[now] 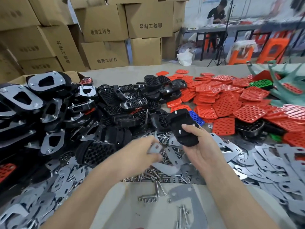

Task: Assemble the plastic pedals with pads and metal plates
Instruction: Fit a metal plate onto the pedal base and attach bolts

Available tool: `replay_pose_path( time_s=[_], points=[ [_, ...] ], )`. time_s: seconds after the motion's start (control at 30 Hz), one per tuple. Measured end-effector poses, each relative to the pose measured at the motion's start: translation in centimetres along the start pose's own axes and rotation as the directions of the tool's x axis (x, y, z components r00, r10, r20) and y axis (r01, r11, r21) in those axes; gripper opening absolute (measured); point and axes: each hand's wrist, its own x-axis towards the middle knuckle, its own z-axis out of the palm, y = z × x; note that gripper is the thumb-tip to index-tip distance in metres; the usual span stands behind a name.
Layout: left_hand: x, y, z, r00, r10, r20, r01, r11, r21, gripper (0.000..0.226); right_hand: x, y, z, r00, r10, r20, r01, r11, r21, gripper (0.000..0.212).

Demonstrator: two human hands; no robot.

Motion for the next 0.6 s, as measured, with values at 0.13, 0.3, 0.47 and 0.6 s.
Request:
replay_pose_path(
  time_s=[0.13, 0.3, 0.47, 0.6],
  points=[
    [-0.7, -2.2, -2.2, 0.98, -0.11, -0.169, 0.031, 0.912, -0.41, 0.01, 0.3, 0.1, -0.3, 1.0, 0.001, -0.013, -0.001, 1.0, -0.017, 0.023],
    [-0.2, -1.3, -0.5, 0.978, -0.191, -0.083, -0.082, 0.014, -0.997, 0.038, 0.5, 0.2, -0.2, 1.0, 0.018, -0.013, -0.019, 1.0, -0.02, 0.029],
    [1.9, 1.3, 2.2, 0.975, -0.214, -0.054, -0.045, 0.047, -0.998, 0.012, 0.4, -0.1, 0.4, 0.996, 0.085, 0.038, -0.086, 0.996, 0.017, 0.037],
    [3.1, 2.0, 3.3, 0.946, -0.207, -0.248, -0.179, 0.306, -0.935, 0.019, 0.5, 0.2, 0.2, 0.99, 0.14, -0.03, -0.14, 0.99, -0.011, 0.041]
  ],
)
